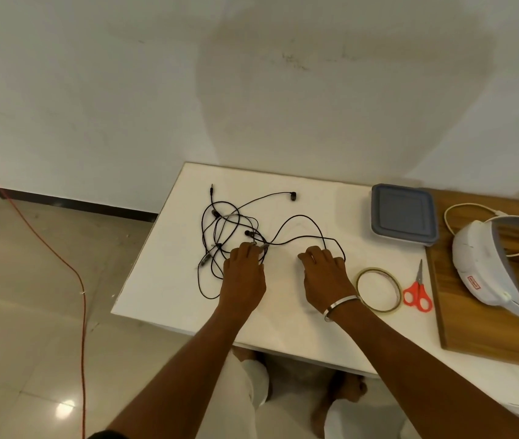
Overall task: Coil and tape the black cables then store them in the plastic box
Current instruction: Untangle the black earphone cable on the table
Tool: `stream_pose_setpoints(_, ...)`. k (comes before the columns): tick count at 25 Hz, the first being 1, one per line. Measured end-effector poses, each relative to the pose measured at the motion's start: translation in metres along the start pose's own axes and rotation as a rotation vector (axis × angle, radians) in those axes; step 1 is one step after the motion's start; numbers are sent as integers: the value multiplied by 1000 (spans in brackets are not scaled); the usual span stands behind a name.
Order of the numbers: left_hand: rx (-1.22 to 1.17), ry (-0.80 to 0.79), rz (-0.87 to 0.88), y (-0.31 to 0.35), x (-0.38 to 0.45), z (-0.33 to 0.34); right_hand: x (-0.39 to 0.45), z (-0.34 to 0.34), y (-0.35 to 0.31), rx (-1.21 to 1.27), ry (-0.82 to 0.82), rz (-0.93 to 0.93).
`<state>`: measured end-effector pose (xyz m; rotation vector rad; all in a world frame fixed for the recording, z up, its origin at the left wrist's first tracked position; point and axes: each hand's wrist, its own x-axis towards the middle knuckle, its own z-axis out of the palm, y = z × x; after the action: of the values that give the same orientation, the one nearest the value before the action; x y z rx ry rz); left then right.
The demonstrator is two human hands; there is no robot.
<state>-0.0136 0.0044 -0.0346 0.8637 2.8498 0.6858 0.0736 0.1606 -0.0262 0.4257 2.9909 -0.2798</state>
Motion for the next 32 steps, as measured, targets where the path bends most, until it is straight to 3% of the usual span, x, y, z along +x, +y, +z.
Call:
stream_pose_setpoints(7, -97, 16, 18, -9, 0, 0, 29, -4, -23, 202, 123, -58)
stream_pose_setpoints(12, -257, 44, 15, -13, -2, -1, 52, 0, -53, 273, 125, -48)
stream_pose_setpoints(19, -383, 219, 2, -17, 6, -22, 54, -6, -47, 244, 160, -126)
stream_pose_setpoints(23, -476, 113, 190, 5, 20, -51, 41, -43, -30, 469, 191, -242)
stream_pose_setpoints(26, -550, -33, 138, 23, 24, -84, 27, -78, -15, 603, 268, -209)
stream_pose_setpoints(32, -517, -55, 114, 43, 24, -153, -5, -148, 20, 729, 523, -30)
